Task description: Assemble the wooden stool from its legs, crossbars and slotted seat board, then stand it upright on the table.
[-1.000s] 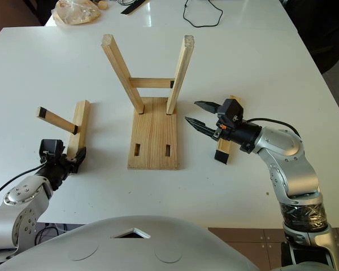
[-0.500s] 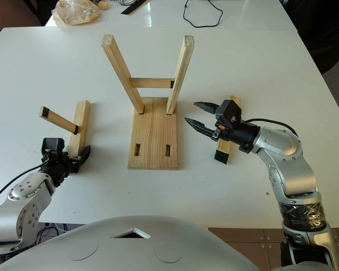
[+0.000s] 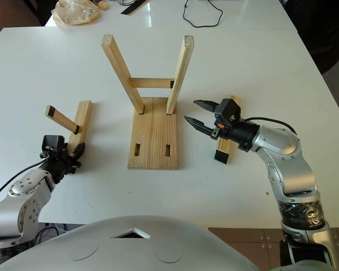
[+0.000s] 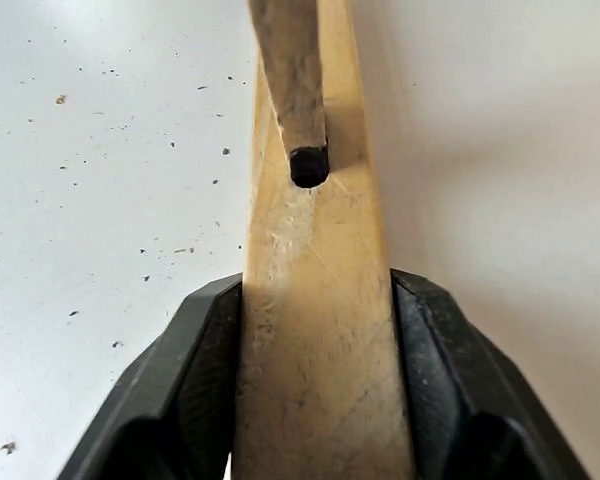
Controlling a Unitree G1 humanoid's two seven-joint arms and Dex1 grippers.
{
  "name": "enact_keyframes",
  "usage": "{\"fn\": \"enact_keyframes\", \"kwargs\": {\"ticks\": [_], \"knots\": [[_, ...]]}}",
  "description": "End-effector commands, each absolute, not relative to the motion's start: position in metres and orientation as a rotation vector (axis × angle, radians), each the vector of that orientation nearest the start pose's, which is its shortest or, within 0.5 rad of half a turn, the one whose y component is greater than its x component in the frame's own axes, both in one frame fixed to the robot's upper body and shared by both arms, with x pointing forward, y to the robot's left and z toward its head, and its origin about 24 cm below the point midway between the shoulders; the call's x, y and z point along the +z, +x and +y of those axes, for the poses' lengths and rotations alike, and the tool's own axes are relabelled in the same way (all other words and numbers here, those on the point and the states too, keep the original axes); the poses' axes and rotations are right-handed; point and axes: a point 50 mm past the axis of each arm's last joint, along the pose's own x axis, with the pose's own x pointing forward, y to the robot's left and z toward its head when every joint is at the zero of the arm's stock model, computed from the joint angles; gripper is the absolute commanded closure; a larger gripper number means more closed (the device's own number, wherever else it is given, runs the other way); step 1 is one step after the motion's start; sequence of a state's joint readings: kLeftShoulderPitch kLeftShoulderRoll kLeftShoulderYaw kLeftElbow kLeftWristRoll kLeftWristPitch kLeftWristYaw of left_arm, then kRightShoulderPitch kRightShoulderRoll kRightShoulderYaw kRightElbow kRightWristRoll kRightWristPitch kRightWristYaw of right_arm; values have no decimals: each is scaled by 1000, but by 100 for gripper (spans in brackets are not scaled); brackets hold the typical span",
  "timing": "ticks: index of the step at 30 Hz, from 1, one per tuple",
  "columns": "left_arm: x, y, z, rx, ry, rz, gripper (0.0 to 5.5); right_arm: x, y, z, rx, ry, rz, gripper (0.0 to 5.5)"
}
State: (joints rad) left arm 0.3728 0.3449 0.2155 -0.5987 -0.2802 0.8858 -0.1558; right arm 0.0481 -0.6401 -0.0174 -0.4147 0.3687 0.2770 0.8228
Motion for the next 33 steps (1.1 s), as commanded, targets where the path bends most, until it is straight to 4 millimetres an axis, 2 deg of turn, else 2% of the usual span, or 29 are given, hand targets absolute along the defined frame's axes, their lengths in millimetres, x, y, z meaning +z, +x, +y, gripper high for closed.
{"fn": "enact_keyframes", "kwargs": {"ticks": [1,5,8,12,14,16,17,18,21,23,24,28,33], "knots": [[40,168,236,11,-7,690,349,119,221,-189,948,-316,63,302],[72,204,246,61,-79,509,349,123,227,-196,935,-341,66,302],[128,233,267,90,-92,203,349,139,231,-202,941,-315,25,302],[201,252,276,-45,8,-123,349,159,226,-195,1038,-239,-37,302],[234,250,266,-245,-47,-276,349,171,219,-182,1143,-147,-64,302],[262,229,232,-628,-74,-385,349,187,211,-170,1255,-59,-105,302],[268,216,215,-800,-80,-399,349,194,208,-167,1292,-28,-123,302],[272,200,197,-974,-85,-416,349,205,207,-163,1327,23,-157,302],[270,174,164,-1293,-163,-365,349,243,213,-159,1382,224,-270,302],[262,172,155,-1372,-211,-307,349,260,218,-159,1399,294,-303,302],[257,173,154,-1384,-225,-276,349,264,221,-157,1408,299,-301,283],[230,179,160,-1427,-308,-136,349,262,231,-146,1480,238,-224,232],[216,182,152,-1478,-275,-78,349,250,234,-138,1594,122,-93,232]]}}
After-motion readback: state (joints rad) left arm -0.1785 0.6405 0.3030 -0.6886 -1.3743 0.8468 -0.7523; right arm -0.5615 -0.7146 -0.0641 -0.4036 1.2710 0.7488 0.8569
